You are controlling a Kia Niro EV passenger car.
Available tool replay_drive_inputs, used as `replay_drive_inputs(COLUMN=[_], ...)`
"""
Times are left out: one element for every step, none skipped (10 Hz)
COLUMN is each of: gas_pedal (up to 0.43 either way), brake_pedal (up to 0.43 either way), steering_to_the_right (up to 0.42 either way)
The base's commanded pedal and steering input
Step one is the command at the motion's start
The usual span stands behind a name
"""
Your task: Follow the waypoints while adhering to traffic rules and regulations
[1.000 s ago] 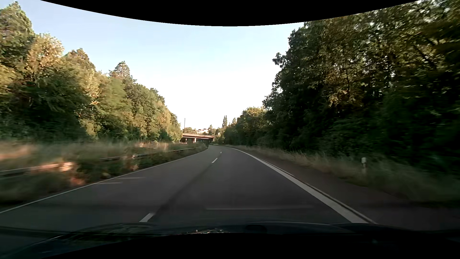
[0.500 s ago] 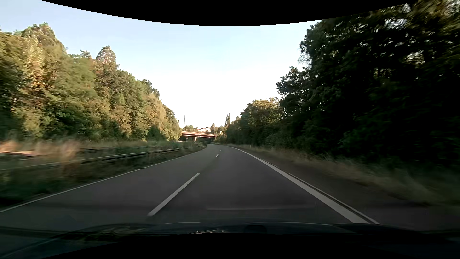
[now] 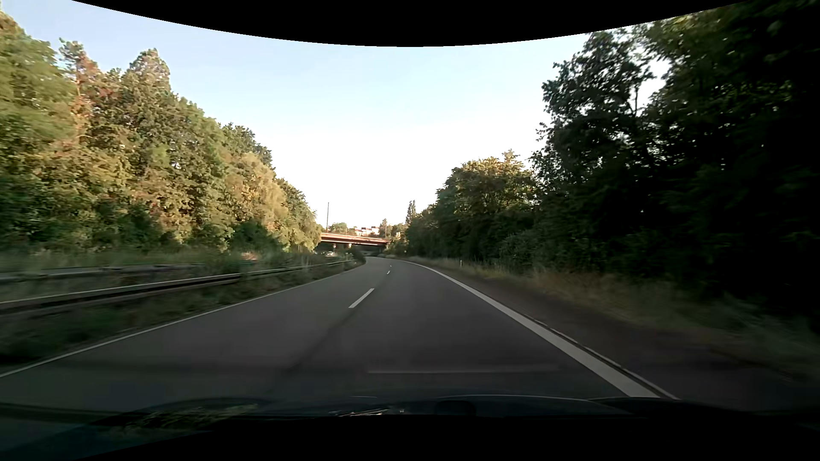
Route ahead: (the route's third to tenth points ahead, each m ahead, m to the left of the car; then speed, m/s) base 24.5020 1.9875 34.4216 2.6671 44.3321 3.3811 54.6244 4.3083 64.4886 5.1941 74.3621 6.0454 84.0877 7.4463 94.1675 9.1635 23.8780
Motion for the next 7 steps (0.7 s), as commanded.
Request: replay_drive_inputs(gas_pedal=[0.000,0.000,0.000,0.000,0.000,0.000,0.000], brake_pedal=[0.000,0.000,0.000,0.000,0.000,0.000,0.000], steering_to_the_right=[-0.006,-0.005,-0.005,-0.006,-0.007,-0.008,-0.009])
